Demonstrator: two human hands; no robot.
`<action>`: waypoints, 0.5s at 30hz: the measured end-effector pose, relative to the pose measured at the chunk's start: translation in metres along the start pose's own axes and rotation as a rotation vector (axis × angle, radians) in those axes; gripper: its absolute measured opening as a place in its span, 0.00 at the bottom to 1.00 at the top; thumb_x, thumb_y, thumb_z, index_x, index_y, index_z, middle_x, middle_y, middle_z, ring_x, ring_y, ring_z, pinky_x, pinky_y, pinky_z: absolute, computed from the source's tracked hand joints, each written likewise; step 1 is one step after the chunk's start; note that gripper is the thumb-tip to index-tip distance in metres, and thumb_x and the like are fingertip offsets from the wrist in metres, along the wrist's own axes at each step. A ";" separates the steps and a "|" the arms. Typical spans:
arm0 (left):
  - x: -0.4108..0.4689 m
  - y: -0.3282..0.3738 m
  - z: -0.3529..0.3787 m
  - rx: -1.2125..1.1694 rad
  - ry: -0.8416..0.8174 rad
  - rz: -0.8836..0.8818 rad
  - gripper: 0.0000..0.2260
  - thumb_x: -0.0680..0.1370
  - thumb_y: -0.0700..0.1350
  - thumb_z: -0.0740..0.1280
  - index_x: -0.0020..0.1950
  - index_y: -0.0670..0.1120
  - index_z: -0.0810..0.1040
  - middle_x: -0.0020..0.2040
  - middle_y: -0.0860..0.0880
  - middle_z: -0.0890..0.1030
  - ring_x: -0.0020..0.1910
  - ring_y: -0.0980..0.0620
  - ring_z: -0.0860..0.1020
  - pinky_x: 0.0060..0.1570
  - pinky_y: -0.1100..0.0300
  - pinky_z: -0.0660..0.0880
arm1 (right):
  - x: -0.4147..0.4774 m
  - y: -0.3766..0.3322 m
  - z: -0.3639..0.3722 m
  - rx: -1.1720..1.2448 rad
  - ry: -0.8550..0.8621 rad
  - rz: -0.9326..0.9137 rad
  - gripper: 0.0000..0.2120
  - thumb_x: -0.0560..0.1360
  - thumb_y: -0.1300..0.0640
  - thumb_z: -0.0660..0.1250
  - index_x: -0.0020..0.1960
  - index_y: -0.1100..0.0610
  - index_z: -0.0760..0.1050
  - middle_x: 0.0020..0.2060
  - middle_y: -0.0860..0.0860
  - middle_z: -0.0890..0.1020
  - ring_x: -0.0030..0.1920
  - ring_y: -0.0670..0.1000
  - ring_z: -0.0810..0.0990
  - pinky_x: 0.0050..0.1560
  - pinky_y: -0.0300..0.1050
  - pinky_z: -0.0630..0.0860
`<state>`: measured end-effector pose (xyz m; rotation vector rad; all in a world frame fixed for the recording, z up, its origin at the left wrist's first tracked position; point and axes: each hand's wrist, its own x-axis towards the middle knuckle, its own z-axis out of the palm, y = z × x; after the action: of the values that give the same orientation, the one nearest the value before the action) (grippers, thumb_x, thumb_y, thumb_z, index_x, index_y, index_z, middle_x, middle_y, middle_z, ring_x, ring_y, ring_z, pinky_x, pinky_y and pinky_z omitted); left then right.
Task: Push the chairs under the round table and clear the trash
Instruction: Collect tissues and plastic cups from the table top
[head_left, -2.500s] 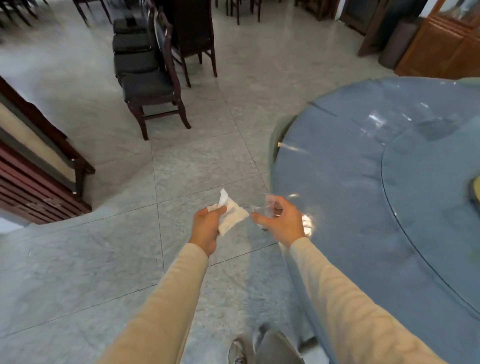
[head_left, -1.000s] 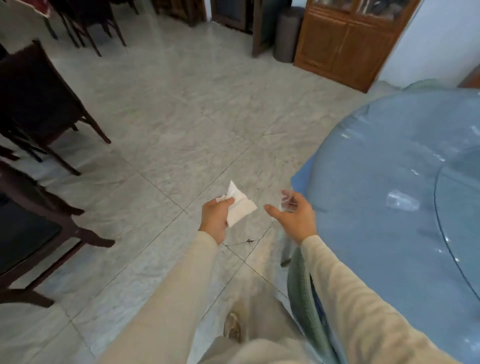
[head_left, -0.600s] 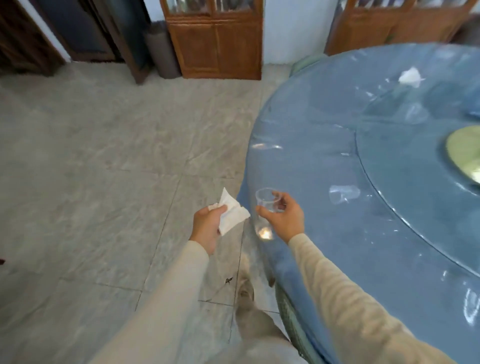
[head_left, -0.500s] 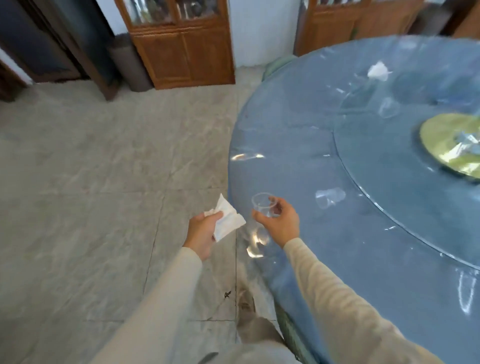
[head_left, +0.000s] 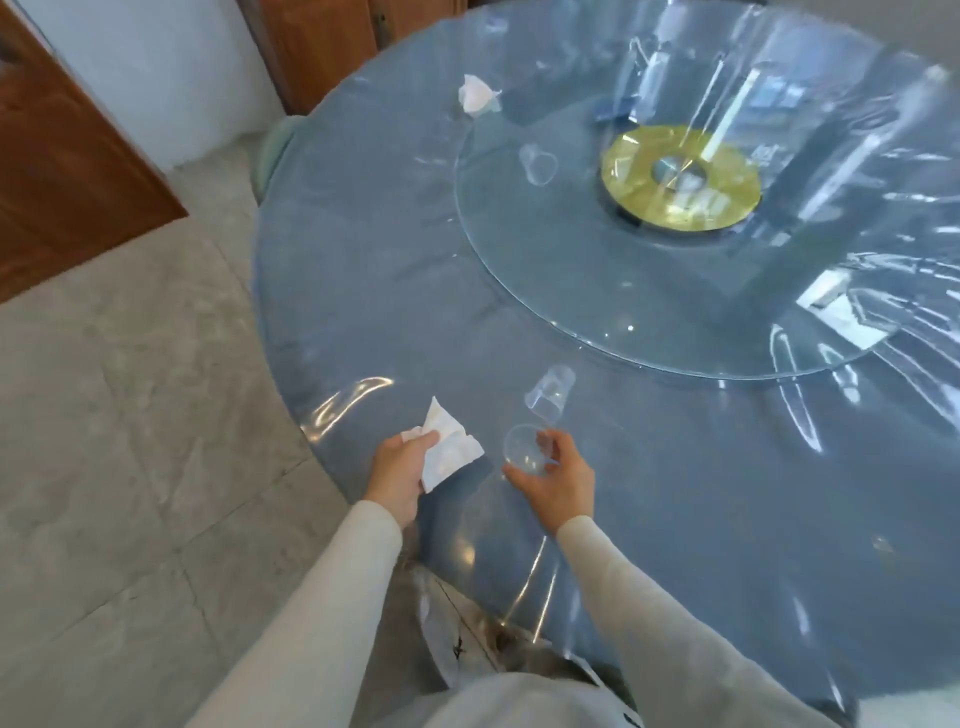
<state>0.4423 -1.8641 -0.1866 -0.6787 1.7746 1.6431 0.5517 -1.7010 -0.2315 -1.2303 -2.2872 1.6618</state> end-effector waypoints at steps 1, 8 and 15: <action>0.008 0.008 0.002 0.048 -0.041 -0.011 0.10 0.78 0.42 0.72 0.58 0.45 0.79 0.57 0.43 0.84 0.56 0.43 0.82 0.61 0.47 0.77 | 0.000 0.003 0.004 -0.045 0.026 0.020 0.27 0.64 0.48 0.81 0.58 0.44 0.72 0.52 0.44 0.81 0.50 0.52 0.81 0.55 0.47 0.77; 0.046 0.047 0.002 0.257 -0.294 -0.048 0.18 0.71 0.46 0.76 0.59 0.43 0.80 0.53 0.42 0.85 0.53 0.42 0.84 0.59 0.44 0.78 | -0.015 0.009 0.013 -0.223 0.150 0.218 0.39 0.62 0.46 0.81 0.70 0.46 0.69 0.58 0.49 0.82 0.60 0.56 0.79 0.58 0.48 0.74; 0.085 0.046 0.016 0.311 -0.410 -0.079 0.24 0.65 0.46 0.75 0.60 0.41 0.81 0.57 0.38 0.84 0.56 0.37 0.84 0.61 0.36 0.77 | -0.028 0.019 -0.025 -0.292 0.414 0.430 0.28 0.72 0.54 0.75 0.69 0.58 0.73 0.59 0.57 0.83 0.60 0.61 0.80 0.63 0.52 0.73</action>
<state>0.3528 -1.8399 -0.2183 -0.2435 1.6262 1.3008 0.5935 -1.6971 -0.2251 -2.0238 -2.1508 1.0260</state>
